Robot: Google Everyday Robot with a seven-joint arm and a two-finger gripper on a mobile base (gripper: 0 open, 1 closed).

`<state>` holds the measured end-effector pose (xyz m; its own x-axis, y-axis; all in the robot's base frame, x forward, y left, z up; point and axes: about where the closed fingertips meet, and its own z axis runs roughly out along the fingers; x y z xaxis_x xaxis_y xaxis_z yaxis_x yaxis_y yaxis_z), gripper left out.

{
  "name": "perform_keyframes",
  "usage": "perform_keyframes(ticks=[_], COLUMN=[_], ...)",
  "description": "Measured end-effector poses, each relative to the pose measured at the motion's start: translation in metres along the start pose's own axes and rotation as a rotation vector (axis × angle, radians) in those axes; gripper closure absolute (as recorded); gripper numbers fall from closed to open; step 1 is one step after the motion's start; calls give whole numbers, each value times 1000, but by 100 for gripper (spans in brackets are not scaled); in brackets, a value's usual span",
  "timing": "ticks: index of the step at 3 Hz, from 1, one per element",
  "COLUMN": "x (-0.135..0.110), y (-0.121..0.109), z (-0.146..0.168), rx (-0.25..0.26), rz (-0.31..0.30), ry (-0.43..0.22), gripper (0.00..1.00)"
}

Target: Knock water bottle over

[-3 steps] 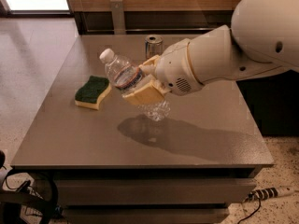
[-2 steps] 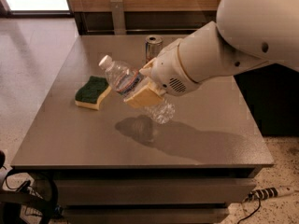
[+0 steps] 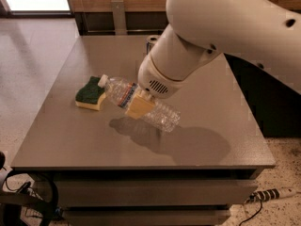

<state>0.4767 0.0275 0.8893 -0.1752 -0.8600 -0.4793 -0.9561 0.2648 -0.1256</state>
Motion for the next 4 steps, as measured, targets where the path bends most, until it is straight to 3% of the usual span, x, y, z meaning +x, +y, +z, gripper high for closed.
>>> perform_keyframes(ticks=[2,3,4], x=[3,3,0], y=[8,15,17], z=[44,73,77], rx=[-22,-58,-72], rz=[-13,-27,-33], ry=[206,274,286], gripper=[100,100,100])
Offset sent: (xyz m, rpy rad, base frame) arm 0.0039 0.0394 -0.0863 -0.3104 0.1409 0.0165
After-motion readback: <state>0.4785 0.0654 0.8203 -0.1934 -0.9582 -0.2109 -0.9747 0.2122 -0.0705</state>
